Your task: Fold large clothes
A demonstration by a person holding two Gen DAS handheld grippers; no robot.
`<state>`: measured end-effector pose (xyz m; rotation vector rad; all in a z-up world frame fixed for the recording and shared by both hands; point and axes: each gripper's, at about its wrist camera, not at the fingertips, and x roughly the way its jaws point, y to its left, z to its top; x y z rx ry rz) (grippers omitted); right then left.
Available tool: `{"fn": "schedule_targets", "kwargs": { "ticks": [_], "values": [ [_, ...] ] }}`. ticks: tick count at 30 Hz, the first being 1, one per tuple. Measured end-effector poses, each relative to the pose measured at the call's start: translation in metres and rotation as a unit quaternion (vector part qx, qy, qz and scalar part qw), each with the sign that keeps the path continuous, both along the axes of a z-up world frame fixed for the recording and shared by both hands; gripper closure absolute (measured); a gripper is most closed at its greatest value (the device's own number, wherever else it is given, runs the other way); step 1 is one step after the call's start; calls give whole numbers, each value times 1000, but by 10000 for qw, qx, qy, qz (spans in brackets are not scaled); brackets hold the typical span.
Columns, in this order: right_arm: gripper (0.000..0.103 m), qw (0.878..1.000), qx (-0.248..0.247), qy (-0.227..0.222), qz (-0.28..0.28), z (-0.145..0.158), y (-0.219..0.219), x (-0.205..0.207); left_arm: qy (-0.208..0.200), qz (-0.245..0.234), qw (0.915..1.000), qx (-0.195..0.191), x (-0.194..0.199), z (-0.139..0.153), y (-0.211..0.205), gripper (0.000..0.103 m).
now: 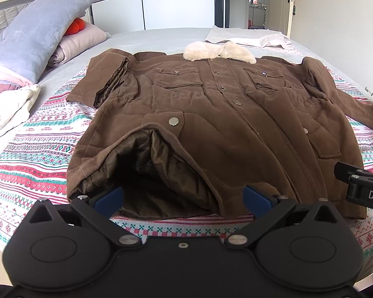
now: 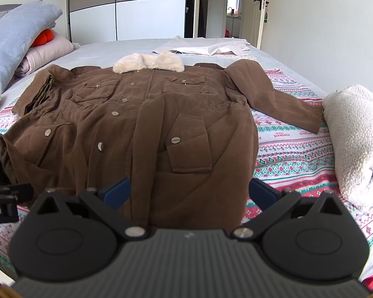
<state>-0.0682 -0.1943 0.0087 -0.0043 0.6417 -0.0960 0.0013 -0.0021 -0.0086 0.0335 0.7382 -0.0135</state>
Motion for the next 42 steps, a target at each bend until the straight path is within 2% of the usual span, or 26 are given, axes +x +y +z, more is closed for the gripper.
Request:
{"fn": "schedule_targets", "kwargs": {
  "ticks": [42],
  "values": [
    [0, 10000, -47, -3, 17, -3, -1, -1, -76, -7, 10000, 57, 0, 0, 3, 0]
  ]
}}
